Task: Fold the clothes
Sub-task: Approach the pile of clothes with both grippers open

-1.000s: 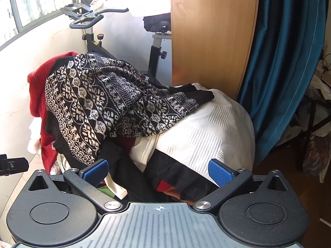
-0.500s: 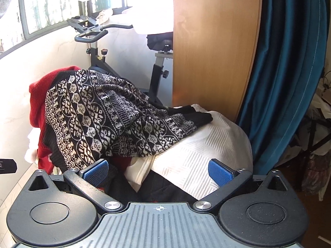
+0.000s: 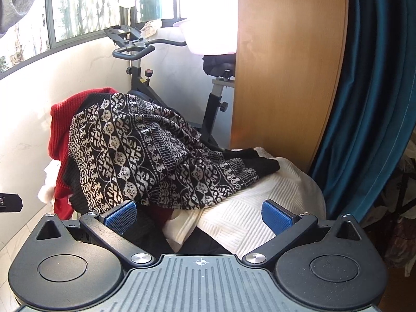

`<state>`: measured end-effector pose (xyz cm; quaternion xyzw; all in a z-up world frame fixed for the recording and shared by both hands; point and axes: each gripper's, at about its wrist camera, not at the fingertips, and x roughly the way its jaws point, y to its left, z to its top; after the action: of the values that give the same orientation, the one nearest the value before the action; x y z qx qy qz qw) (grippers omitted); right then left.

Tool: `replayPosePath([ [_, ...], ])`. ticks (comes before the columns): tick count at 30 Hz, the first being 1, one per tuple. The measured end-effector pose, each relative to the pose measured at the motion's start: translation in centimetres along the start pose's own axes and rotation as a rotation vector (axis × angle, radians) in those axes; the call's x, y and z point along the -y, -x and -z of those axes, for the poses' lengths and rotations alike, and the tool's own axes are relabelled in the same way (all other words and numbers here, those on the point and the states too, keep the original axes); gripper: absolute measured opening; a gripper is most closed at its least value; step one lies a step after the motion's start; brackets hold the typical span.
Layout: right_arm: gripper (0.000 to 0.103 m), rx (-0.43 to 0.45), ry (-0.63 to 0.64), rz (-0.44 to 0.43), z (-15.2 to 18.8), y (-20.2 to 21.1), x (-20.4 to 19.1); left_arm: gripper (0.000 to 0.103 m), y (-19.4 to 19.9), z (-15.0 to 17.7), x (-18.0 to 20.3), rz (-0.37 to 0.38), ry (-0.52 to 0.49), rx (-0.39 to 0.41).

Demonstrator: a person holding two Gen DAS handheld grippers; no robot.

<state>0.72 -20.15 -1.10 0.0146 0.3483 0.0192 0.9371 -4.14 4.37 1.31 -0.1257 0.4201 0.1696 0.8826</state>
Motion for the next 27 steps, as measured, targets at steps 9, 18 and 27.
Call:
replayPosePath([
  [9, 0.102, -0.062, -0.013, 0.017, -0.2, -1.4, -0.9, 0.103, -1.9, -1.0, -0.3, 0.034, -0.039, -0.033],
  [18, 0.102, -0.078, -0.025, 0.016, -1.8, -2.0, -3.0, 0.103, -3.6, -3.2, -1.1, 0.054, -0.064, -0.046],
  [27, 0.102, -0.127, -0.078, 0.038, -2.3, -3.8, -4.3, 0.103, -5.4, -4.3, -2.2, 0.093, -0.078, -0.078],
])
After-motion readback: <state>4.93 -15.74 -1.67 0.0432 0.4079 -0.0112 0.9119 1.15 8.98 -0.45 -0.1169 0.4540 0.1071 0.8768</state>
